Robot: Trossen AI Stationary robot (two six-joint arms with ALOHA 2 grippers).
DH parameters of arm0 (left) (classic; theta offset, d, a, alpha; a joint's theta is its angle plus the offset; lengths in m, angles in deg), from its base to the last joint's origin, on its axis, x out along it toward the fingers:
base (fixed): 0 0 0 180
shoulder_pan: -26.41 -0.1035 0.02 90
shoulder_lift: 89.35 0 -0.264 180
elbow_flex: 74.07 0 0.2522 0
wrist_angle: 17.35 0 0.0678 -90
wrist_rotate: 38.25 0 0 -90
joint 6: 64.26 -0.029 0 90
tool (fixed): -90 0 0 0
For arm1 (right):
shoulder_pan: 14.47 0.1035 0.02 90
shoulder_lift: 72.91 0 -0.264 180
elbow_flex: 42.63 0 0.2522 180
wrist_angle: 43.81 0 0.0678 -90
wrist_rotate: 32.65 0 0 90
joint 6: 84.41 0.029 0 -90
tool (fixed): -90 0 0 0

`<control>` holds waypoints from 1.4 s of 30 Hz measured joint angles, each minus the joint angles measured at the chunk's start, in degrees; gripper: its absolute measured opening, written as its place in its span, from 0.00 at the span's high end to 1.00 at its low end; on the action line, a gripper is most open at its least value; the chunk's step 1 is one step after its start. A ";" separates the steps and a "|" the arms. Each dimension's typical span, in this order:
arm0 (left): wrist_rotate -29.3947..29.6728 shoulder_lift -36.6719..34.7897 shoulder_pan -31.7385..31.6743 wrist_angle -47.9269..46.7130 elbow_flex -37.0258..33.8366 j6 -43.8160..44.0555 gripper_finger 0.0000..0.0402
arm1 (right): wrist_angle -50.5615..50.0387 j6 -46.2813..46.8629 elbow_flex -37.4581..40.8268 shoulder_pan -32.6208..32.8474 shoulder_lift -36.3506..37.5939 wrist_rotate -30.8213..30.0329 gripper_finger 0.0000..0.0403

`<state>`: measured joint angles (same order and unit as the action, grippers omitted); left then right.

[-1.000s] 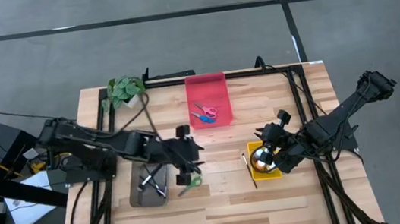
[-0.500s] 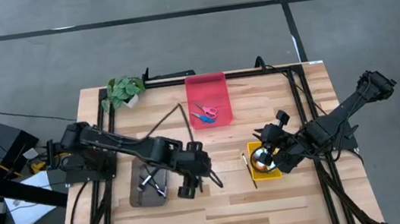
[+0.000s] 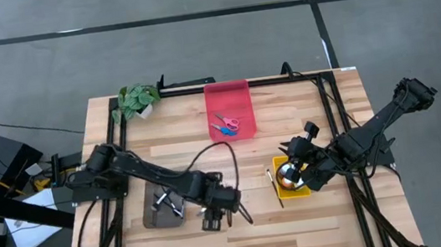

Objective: Pick & Place Paint Supplies
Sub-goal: Put the green scissors into the pink bin

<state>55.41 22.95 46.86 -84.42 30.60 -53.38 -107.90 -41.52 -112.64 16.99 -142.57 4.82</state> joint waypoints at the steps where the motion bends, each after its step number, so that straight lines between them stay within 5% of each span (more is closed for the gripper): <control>1: 0.81 0.77 -0.27 -0.47 -0.02 1.64 0.54 | 0.00 0.00 0.00 0.00 0.00 0.02 0.86; 10: 7.42 2.42 -4.79 -6.37 -1.11 21.27 0.54 | 0.00 0.05 0.00 0.00 0.00 0.04 0.86; 28: 1.87 0.53 -7.17 3.70 -13.60 27.29 0.54 | -0.17 0.13 -0.02 0.00 0.00 0.20 0.86; 42: 1.87 0.53 -6.78 5.03 -14.21 28.83 0.54 | -0.17 0.13 -0.02 0.00 0.00 0.20 0.86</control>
<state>57.27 23.48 40.08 -79.40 16.40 -24.56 -108.07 -41.39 -112.66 16.99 -142.57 5.02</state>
